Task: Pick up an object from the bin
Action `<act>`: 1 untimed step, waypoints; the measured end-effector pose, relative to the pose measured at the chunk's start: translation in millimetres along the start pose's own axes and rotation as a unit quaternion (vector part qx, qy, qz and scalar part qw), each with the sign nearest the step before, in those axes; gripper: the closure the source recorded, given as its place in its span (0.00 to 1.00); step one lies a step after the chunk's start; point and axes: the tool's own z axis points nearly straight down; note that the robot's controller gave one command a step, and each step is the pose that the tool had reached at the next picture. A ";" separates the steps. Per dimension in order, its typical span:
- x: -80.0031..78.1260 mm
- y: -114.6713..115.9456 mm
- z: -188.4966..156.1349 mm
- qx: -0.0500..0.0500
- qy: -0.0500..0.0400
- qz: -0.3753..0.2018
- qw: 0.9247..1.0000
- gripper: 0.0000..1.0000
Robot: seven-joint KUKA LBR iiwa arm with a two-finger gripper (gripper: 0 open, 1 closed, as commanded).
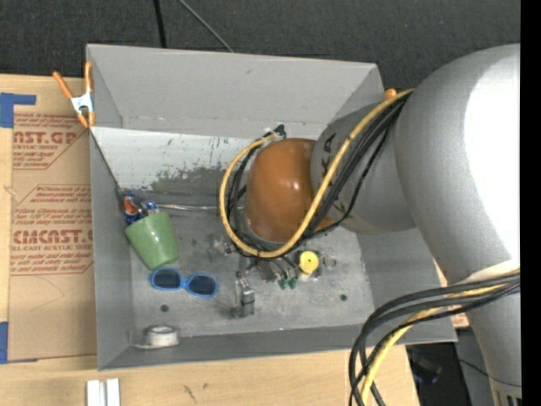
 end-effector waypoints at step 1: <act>-20.5 55.9 0.3 -0.001 -0.001 -0.008 1.000 0.00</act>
Offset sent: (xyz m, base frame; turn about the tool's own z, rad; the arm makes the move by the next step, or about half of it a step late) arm 0.0056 0.0545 -0.0001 -0.0105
